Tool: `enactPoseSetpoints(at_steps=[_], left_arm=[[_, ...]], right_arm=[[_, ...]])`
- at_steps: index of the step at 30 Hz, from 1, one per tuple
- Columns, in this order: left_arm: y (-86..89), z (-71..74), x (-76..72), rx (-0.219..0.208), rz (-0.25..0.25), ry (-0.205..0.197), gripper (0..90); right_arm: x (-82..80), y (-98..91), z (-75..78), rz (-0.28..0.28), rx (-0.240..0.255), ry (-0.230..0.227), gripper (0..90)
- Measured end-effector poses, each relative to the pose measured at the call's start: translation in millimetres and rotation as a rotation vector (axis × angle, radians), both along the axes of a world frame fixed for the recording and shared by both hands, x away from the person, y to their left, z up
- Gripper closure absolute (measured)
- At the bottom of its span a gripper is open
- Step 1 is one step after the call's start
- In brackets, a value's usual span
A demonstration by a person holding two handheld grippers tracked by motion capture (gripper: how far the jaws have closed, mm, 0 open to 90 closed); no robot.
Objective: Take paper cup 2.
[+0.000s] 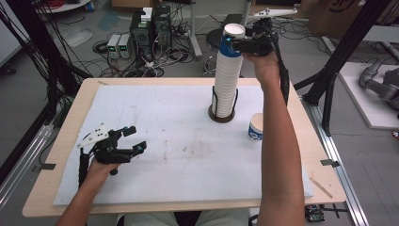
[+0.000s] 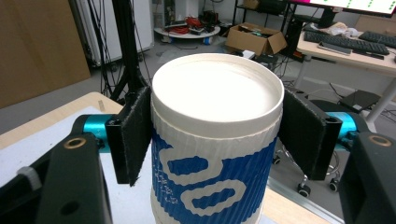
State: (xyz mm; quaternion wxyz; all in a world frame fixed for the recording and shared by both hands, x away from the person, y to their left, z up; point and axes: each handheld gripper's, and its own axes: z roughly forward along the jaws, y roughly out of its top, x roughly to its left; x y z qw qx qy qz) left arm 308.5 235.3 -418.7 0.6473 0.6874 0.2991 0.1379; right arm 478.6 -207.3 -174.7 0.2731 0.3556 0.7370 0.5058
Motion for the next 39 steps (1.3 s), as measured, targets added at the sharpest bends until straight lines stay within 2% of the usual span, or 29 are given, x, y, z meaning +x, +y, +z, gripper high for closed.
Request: enactPoseSetpoints(at_steps=[9,18,23,29,39], left_arm=[[0.1,-0.3,0.4,0.004,-0.004,0.002,16.7],[-0.3,-0.5,0.4,0.004,-0.008,0.006,16.7],[-0.6,-0.5,0.3,0.006,-0.011,0.005,16.7],[-0.4,-0.7,0.5,0.004,-0.014,0.007,16.7],[-1.1,-1.0,0.7,0.002,-0.020,0.010,16.7]], right_arm=[[-2.4,-0.6,2.3,-0.005,-0.003,0.001,31.5],[-4.5,-1.5,3.4,-0.005,0.015,-0.001,31.7],[-4.5,-0.2,2.9,-0.022,-0.011,-0.006,31.5],[-4.6,2.7,2.4,-0.013,-0.015,-0.017,31.6],[-6.4,-0.6,5.1,-0.007,0.015,-0.027,32.6]])
